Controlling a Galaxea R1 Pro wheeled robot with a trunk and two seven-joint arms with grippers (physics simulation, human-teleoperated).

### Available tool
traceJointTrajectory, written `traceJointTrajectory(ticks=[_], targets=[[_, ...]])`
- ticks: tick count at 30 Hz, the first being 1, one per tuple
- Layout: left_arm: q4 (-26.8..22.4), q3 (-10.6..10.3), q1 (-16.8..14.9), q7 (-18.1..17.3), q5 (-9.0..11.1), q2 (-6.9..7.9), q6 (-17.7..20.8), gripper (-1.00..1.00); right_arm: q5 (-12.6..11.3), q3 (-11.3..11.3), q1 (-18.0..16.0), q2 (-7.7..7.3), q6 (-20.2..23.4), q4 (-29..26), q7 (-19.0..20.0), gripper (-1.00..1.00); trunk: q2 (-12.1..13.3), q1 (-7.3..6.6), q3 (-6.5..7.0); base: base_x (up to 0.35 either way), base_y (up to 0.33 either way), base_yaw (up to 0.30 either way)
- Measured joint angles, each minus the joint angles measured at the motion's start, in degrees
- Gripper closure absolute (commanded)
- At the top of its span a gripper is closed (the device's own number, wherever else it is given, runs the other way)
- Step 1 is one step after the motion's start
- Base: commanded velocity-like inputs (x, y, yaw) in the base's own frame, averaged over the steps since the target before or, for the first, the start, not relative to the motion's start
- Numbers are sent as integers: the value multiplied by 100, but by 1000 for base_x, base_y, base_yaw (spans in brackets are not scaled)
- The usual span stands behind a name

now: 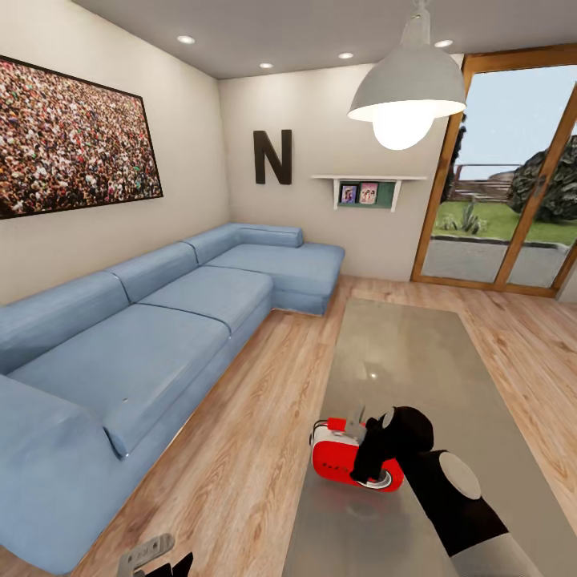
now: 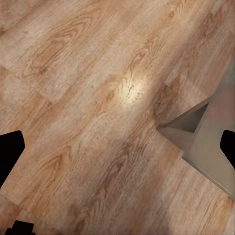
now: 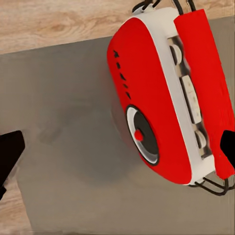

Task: Turn on the radio receiver that's on the table in the living room.

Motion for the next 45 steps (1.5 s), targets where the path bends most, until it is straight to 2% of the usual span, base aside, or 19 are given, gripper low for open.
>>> traceJointTrajectory(ticks=[4,7,10,13,17,19,24,29,32,38,42,45], targets=[[5,0,0,0,0,-5,0,-100,27,-110,-90,-2,-16,4,546,-100,0,0,0,0,0,0],[6,0,0,0,0,-9,0,-100,82,-271,-126,-14,-23,-4,635,-100,0,0,0,0,0,0],[6,0,1,0,0,-11,0,-100,349,-426,-187,-69,-42,-16,640,-100,0,0,0,0,0,0],[6,0,3,0,0,-11,0,-100,770,-515,-251,-97,-49,-24,557,-100,0,0,0,0,0,0],[6,0,-2,0,0,-11,0,-100,975,-551,-285,-106,-47,-38,133,-100,0,0,0,0,0,0],[6,0,-2,0,0,-11,0,-100,994,-568,-290,-107,-46,-42,-22,-100,0,0,0,0,0,0],[7,0,2,0,0,-11,0,-100,1007,-940,-386,-107,-57,-55,-353,-100,0,0,0,0,0,0],[7,-23,-1,0,-1,-11,0,-100,969,-1038,-567,-107,-51,-36,-354,-100,0,0,0,0,0,0],[7,-31,0,0,0,-11,0,-100,972,-1046,-618,-102,-42,-21,-186,-100,0,0,0,0,0,0],[11,-35,0,0,-7,-11,0,-100,1013,-1042,-941,-94,-2,272,596,-100,0,0,0,0,0,0],[11,-37,1,0,-8,-11,0,-100,1022,-1011,-1019,-54,37,366,667,-100,0,0,0,0,0,0],[12,-35,-2,0,-8,-11,0,-100,1022,-999,-1198,-40,48,388,705,-100,0,0,0,0,0,0]])
